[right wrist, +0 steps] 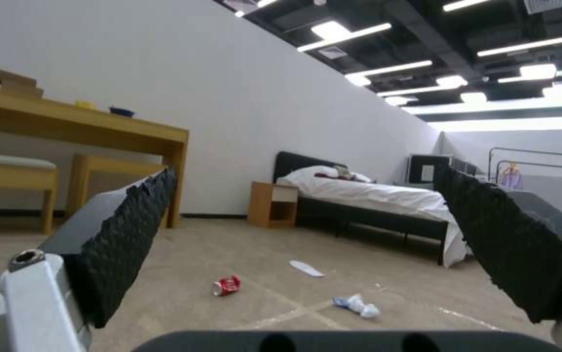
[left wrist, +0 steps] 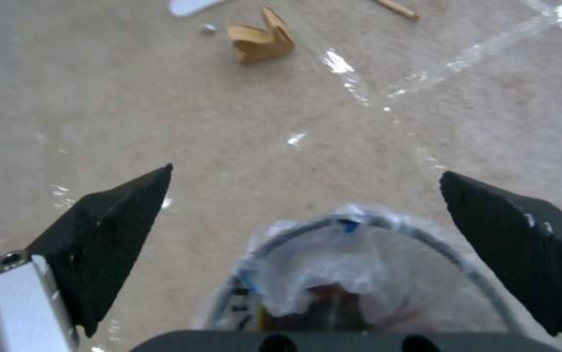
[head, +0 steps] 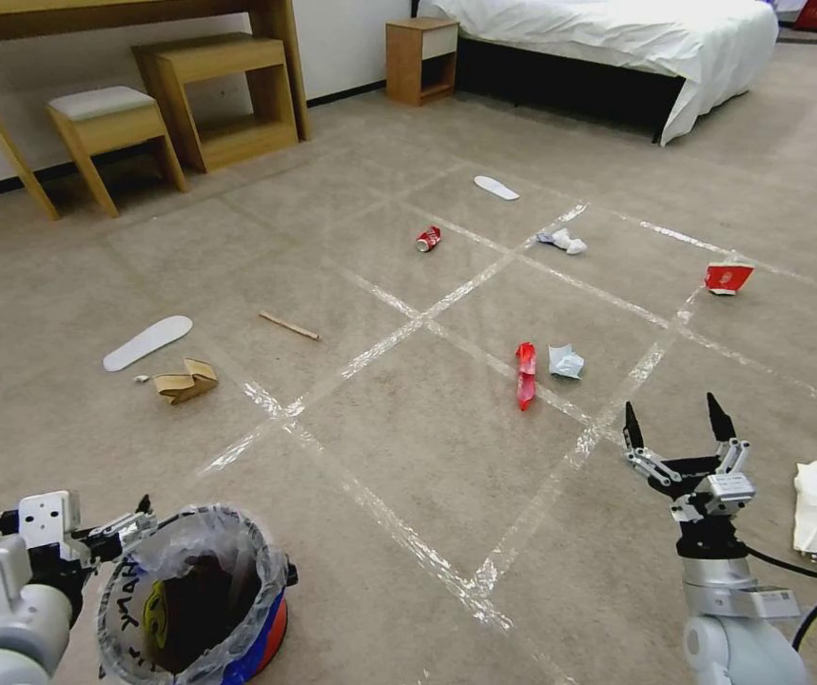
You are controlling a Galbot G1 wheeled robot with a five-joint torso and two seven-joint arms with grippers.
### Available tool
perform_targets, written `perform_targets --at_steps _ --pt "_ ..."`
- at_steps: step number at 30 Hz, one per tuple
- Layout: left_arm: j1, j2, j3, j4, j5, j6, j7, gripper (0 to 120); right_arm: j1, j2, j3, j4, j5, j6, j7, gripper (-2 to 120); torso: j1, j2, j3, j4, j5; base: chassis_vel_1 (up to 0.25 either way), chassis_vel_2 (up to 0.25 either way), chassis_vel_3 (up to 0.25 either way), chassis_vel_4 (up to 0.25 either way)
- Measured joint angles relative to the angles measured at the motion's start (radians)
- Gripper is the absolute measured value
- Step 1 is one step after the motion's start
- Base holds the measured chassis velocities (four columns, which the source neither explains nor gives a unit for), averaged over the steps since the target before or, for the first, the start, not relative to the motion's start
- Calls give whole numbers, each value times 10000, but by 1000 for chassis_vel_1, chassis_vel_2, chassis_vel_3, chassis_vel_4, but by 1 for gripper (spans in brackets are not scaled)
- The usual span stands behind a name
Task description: Pick up the trash bin and place the garbage on the floor into it.
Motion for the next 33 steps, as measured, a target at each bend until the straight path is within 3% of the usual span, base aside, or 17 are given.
perform_targets --at_steps 3,6,14,20,23,33 --pt "-137 133 31 285 -358 2 -262 100 -1 1 -6 1 13 0 2 100 0 0 0 0 -5 0 0 0 0" --pt "-202 407 138 863 -1055 -6 -1194 100 6 -72 52 8 132 0 10 100 0 0 0 2 -7 0 0 0 0" --pt "252 695 407 1488 -1547 -70 -1717 100 10 -166 159 -52 269 0 16 100 0 0 0 2 -3 0 0 0 0" --pt "344 805 439 2270 -1647 -89 -1586 100 3 -150 171 -51 285 0 17 100 0 0 0 3 -4 0 0 0 0" --pt "277 765 591 2821 -1672 -104 -1133 100 -18 -152 225 -48 313 10 17 100 0 0 0 1 -5 0 0 0 0" --pt "50 629 880 3491 -1331 -115 -514 100 -6 -171 245 -30 354 11 12 100 0 0 0 1 -4 0 0 0 0"
